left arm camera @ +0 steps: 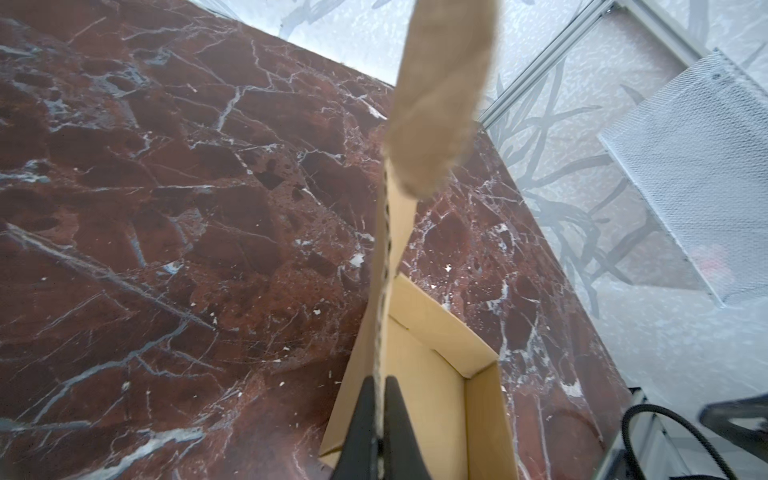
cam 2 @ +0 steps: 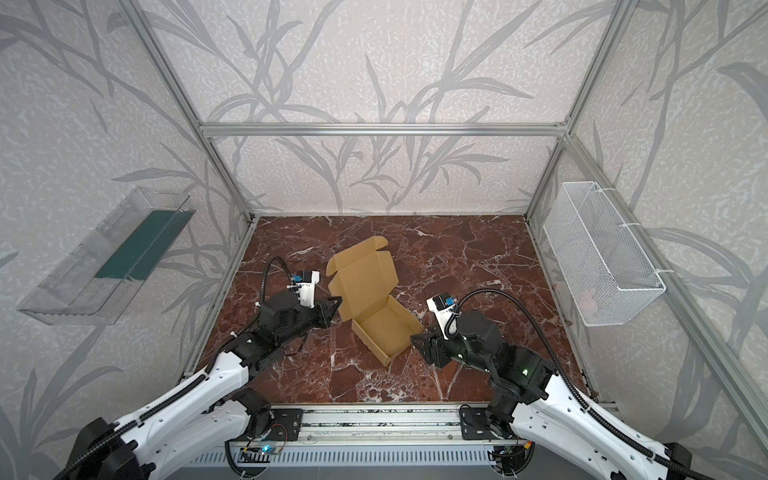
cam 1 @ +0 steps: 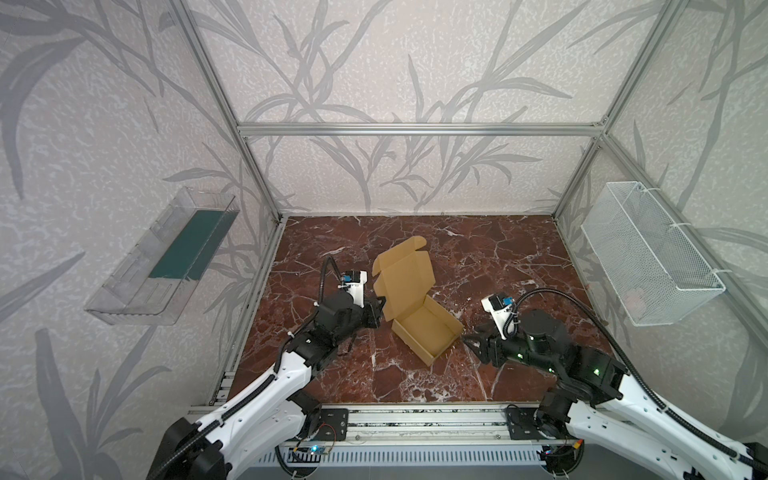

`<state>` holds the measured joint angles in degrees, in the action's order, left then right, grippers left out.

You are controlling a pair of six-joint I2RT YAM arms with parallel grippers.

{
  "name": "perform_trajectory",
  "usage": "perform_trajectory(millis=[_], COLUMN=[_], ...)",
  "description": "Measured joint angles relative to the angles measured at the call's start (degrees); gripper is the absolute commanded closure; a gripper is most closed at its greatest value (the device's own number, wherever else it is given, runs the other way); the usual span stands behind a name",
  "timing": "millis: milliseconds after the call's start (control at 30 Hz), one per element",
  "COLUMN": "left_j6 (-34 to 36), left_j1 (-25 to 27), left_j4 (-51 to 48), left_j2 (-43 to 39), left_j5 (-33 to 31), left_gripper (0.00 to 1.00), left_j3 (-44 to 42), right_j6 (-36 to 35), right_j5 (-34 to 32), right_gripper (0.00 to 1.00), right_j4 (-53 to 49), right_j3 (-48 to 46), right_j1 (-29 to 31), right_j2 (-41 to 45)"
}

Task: Fold the paper box

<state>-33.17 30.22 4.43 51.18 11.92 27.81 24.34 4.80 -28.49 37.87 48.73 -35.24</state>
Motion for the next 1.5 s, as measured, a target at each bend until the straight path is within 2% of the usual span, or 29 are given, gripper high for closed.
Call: perform_trajectory(millis=[233, 400, 533, 767, 1067, 1267, 1500], left_j6=[2.2, 4.0, 4.5, 5.6, 6.1, 4.0, 0.1], left_j1=[-0.9, -3.4, -4.2, -4.2, -4.5, -4.5, -4.5], left_j4=[-15.0, -20.4, -21.6, -22.5, -23.4, -22.8, -19.0], left_j2=[-1.6, -2.3, -3.0, -7.9, -11.1, -12.6, -13.7], left_j5=[9.4, 20.6, 28.9, 39.5, 46.8, 52.0, 57.2], left_gripper=[1.0, 1.0, 1.0, 1.0, 1.0, 1.0, 1.0], left_j3=[11.2, 11.8, 11.8, 13.1, 15.4, 15.3, 14.9], right_j6=[-1.7, -0.1, 1.8, 3.7, 4.6, 6.3, 9.4], right_j5=[6.2, 14.8, 19.8, 24.1, 23.7, 24.5, 28.6], right_gripper=[0.21, 0.16, 0.15, 0.15, 0.15, 0.15, 0.15], right_j4=[1.3, 8.0, 12.5, 17.2, 19.9, 25.9, 36.5], right_j3=[0.0, -1.8, -4.7, -8.2, -10.6, -14.7, -18.1], right_j1=[-8.5, -14.7, -17.2, -18.1, -18.4, -18.8, -19.7], right_j2=[0.2, 0.2, 0.2, 0.1, 4.2, 4.2, 1.6])
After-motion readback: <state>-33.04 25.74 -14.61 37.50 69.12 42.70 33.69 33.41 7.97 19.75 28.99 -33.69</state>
